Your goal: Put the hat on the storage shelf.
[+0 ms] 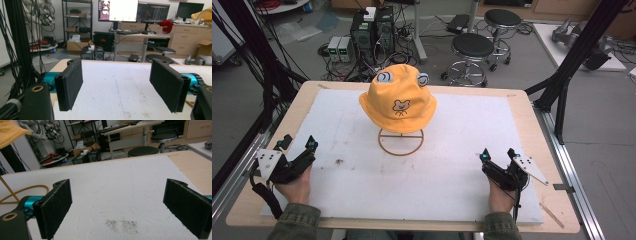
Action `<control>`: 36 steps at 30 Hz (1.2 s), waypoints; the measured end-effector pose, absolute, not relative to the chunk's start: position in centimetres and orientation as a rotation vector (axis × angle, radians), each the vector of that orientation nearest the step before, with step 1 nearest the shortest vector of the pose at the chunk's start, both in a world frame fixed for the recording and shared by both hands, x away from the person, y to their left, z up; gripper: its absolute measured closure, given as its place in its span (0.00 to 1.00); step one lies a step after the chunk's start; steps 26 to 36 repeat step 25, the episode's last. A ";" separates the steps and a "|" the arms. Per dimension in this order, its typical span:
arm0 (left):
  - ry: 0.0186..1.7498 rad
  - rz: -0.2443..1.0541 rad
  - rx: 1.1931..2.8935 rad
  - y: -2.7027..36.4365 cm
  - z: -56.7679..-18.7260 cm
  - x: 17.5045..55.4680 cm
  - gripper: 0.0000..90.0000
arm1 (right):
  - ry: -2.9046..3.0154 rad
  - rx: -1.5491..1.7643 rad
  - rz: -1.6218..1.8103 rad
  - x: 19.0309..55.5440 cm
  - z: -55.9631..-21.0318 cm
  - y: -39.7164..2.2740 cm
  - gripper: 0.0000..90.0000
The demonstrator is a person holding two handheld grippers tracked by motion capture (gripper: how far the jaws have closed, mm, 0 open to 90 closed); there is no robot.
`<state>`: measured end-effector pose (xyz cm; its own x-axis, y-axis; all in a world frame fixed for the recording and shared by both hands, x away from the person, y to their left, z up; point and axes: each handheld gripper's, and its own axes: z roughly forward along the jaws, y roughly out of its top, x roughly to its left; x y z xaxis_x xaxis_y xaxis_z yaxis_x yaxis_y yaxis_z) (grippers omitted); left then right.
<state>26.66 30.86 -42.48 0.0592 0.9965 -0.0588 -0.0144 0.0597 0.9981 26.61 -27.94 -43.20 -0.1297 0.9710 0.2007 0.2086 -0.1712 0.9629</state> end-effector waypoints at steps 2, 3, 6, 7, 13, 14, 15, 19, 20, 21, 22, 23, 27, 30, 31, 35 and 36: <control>1.184 1.127 1.177 30.9 -42.5 26.7 0.30 | 1.375 1.425 1.364 26.6 -43.2 -27.9 0.08; 1.187 1.125 1.178 30.9 -42.6 26.7 0.30 | 1.376 1.423 1.364 26.6 -43.2 -27.9 0.08; 1.188 1.126 1.176 30.9 -42.6 26.7 0.30 | 1.376 1.423 1.364 26.6 -43.2 -27.9 0.08; 1.189 1.127 1.175 30.9 -42.6 26.7 0.30 | 1.377 1.427 1.365 26.6 -43.2 -27.9 0.08; 1.193 1.123 1.175 31.0 -42.6 26.7 0.30 | 1.379 1.434 1.368 26.6 -43.2 -27.9 0.08; 1.193 1.123 1.178 31.0 -42.6 26.7 0.30 | 1.380 1.441 1.366 26.6 -43.2 -27.8 0.08; 1.193 1.123 1.178 31.0 -42.6 26.7 0.30 | 1.382 1.438 1.366 26.7 -43.2 -27.9 0.08; 1.197 1.124 1.177 31.1 -42.6 26.6 0.30 | 1.379 1.441 1.368 26.8 -43.3 -27.9 0.08; 1.197 1.125 1.176 31.2 -42.6 26.6 0.30 | 1.379 1.443 1.368 26.8 -43.3 -27.9 0.08; 1.199 1.126 1.170 31.2 -42.6 26.6 0.30 | 1.379 1.444 1.370 26.9 -43.3 -27.9 0.08; 1.202 1.127 1.173 31.3 -42.6 26.5 0.30 | 1.377 1.445 1.370 26.9 -43.3 -27.9 0.08; 1.202 1.127 1.169 31.3 -42.6 26.5 0.30 | 1.377 1.447 1.372 26.9 -43.3 -27.8 0.08; 1.203 1.128 1.166 31.3 -42.6 26.5 0.30 | 1.378 1.444 1.371 26.9 -43.3 -27.8 0.08; 1.203 1.128 1.166 31.3 -42.6 26.5 0.30 | 1.378 1.444 1.371 26.9 -43.3 -27.8 0.08; 1.203 1.128 1.166 31.3 -42.6 26.5 0.30 | 1.378 1.444 1.371 26.9 -43.3 -27.8 0.08; 1.203 1.128 1.166 31.3 -42.6 26.5 0.30 | 1.378 1.444 1.371 26.9 -43.3 -27.8 0.08; 1.203 1.128 1.166 31.3 -42.6 26.5 0.30 | 1.378 1.444 1.371 26.9 -43.3 -27.8 0.08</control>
